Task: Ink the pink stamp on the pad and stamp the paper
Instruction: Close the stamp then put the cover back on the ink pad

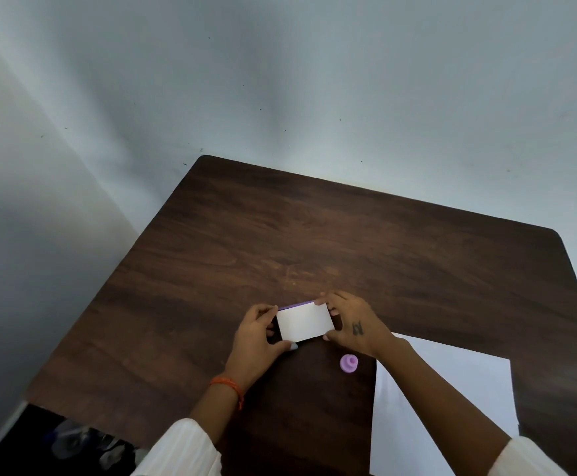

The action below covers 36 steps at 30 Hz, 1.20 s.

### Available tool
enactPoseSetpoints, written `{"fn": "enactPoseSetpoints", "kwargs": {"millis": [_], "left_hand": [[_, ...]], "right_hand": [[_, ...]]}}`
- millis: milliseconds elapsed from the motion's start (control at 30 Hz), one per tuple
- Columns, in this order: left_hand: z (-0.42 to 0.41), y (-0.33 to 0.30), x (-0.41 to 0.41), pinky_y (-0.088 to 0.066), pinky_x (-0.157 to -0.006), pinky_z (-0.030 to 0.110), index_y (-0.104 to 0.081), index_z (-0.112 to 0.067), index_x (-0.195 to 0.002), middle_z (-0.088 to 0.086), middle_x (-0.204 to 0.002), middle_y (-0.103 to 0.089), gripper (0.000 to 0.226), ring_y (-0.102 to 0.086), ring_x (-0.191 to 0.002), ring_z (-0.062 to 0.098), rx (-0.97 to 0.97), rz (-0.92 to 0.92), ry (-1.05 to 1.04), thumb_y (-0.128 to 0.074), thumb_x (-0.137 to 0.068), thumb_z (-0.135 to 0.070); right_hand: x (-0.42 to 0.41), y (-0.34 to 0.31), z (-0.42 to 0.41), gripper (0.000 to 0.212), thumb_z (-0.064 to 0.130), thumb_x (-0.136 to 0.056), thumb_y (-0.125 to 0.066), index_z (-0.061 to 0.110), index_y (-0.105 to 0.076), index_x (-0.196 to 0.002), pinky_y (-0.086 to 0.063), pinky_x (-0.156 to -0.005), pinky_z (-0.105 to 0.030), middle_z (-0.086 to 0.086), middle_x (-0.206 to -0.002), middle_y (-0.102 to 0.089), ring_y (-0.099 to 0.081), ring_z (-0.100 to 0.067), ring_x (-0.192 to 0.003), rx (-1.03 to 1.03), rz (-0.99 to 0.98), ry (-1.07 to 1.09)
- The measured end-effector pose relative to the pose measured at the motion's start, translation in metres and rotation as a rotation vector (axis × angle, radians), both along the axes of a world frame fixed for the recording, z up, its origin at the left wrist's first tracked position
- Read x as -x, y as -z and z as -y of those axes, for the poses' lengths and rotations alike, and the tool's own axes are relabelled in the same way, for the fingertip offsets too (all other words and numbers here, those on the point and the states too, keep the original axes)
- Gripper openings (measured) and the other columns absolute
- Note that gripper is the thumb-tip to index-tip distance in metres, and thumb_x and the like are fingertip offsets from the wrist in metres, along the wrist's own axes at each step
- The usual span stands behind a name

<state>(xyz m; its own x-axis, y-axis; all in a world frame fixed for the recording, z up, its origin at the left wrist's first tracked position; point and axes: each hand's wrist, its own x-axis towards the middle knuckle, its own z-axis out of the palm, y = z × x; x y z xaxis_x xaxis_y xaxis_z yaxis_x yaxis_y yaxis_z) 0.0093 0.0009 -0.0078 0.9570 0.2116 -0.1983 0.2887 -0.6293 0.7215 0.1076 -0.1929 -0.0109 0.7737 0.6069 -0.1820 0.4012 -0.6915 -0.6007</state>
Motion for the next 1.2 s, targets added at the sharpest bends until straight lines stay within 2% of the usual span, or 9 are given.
{"fn": "enactPoseSetpoints", "kwargs": {"millis": [100, 300, 467, 667, 933, 1200], "left_hand": [[0.000, 0.001, -0.001, -0.038, -0.075, 0.008, -0.041, -0.015, -0.134, -0.001, -0.134, -0.040, 0.081, -0.050, -0.090, 0.004, -0.008, -0.025, 0.003, -0.081, -0.064, -0.029], [-0.001, 0.001, -0.004, -0.040, -0.079, 0.012, -0.039, -0.015, -0.135, 0.000, -0.135, -0.040, 0.083, -0.050, -0.091, 0.005, -0.016, -0.050, 0.020, -0.081, -0.064, -0.030], [-0.003, -0.001, -0.006, -0.042, -0.082, 0.015, -0.038, -0.014, -0.136, 0.001, -0.133, -0.041, 0.084, -0.050, -0.093, 0.007, -0.018, -0.058, 0.043, -0.080, -0.065, -0.029], [-0.003, -0.003, -0.009, -0.043, -0.083, 0.016, -0.038, -0.014, -0.136, 0.002, -0.131, -0.042, 0.085, -0.050, -0.091, 0.007, -0.032, -0.066, 0.054, -0.081, -0.064, -0.029], [0.000, -0.004, -0.005, -0.046, -0.086, 0.018, -0.036, -0.012, -0.137, 0.002, -0.134, -0.041, 0.084, -0.052, -0.093, 0.008, 0.004, -0.059, 0.010, -0.080, -0.066, -0.024], [0.001, -0.002, -0.005, -0.048, -0.078, 0.016, -0.037, -0.011, -0.136, 0.002, -0.128, -0.041, 0.086, -0.055, -0.083, 0.010, 0.067, -0.058, -0.027, -0.082, -0.064, -0.015]], "right_hand": [[-0.001, 0.000, 0.000, 0.059, 0.022, -0.064, -0.078, 0.030, -0.048, -0.114, -0.036, -0.073, -0.010, -0.002, -0.122, -0.056, -0.049, -0.005, -0.096, 0.005, -0.027, 0.017], [0.001, 0.001, 0.000, 0.059, 0.021, -0.065, -0.079, 0.029, -0.048, -0.115, -0.044, -0.079, -0.019, -0.002, -0.122, -0.058, -0.052, -0.007, -0.098, -0.004, -0.062, 0.040], [0.002, 0.000, -0.001, 0.066, 0.020, -0.063, -0.080, 0.026, -0.048, -0.120, -0.042, -0.078, -0.018, -0.004, -0.119, -0.060, -0.051, -0.005, -0.094, -0.017, -0.068, 0.070], [0.005, -0.002, -0.001, 0.079, 0.020, -0.064, -0.081, 0.024, -0.040, -0.131, -0.048, -0.087, -0.028, -0.008, -0.121, -0.060, -0.057, -0.015, -0.101, -0.026, -0.082, 0.123], [0.012, -0.004, -0.001, 0.078, 0.017, -0.065, -0.079, 0.023, -0.039, -0.132, -0.049, -0.085, -0.026, -0.008, -0.120, -0.061, -0.057, -0.014, -0.099, -0.077, -0.056, 0.123], [0.013, -0.004, -0.003, 0.080, 0.014, -0.064, -0.080, 0.021, -0.039, -0.133, -0.046, -0.082, -0.021, -0.008, -0.122, -0.061, -0.058, -0.012, -0.099, -0.100, -0.075, 0.147]]}}
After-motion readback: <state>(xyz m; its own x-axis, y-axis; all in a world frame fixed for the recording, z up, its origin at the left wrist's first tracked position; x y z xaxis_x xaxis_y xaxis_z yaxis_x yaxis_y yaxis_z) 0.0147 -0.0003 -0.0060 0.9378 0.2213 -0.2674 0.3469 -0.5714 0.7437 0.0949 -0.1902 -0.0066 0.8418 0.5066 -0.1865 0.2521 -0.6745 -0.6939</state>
